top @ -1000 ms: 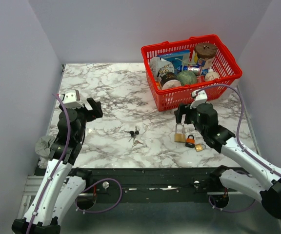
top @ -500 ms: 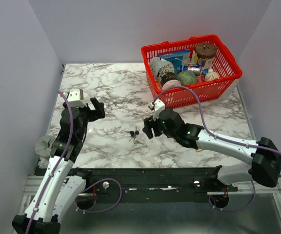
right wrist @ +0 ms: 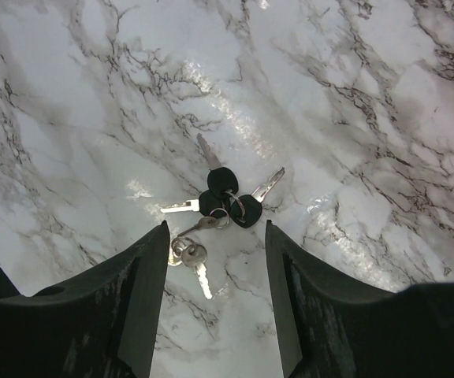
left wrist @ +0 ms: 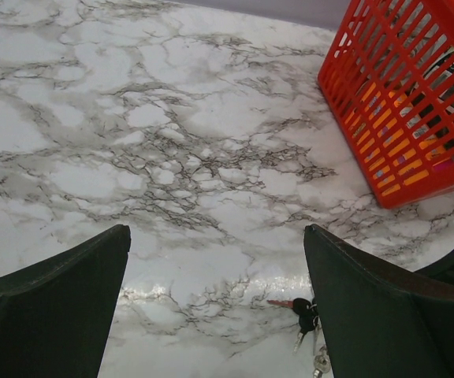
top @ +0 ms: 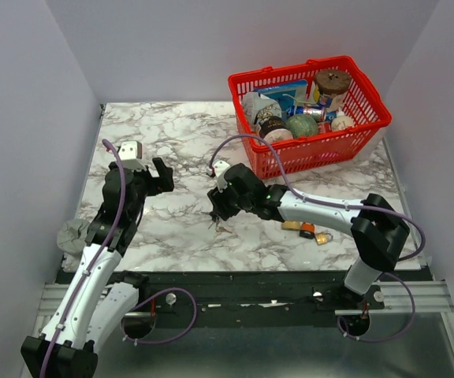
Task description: Unlock with the key
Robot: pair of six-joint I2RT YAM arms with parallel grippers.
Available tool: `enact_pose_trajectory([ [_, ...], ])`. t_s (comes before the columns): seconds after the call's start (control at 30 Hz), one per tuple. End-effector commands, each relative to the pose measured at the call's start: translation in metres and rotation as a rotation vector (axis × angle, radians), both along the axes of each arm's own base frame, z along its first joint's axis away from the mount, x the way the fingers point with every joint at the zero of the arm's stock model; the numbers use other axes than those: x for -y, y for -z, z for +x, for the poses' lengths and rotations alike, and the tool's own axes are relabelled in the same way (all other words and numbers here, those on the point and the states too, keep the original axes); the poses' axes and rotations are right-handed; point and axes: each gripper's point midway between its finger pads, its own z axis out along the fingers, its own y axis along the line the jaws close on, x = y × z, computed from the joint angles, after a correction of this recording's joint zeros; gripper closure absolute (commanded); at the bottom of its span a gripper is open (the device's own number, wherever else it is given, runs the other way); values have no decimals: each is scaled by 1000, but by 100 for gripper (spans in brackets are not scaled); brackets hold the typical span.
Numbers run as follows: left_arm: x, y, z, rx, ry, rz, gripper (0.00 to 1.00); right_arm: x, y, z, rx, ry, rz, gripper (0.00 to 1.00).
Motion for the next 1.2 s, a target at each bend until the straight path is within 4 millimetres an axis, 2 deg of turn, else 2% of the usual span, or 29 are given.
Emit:
enact_pose_trajectory([
  [0.0,4,-1,3,-6,28,1,1,-1,14,-15,-82,-22,-37,41],
  [0.17,7,3,4,-22,40,-3,1,-4,31,-29,-111,-17,-83,43],
  [0.4,9,9,6,-44,42,-3,1,-11,49,-37,-163,-12,-90,45],
  [0.9,9,12,7,-59,42,-1,1,-13,81,-45,-178,-26,-143,48],
  [1.17,9,13,8,-68,40,1,1,-11,86,-37,-105,4,-176,49],
])
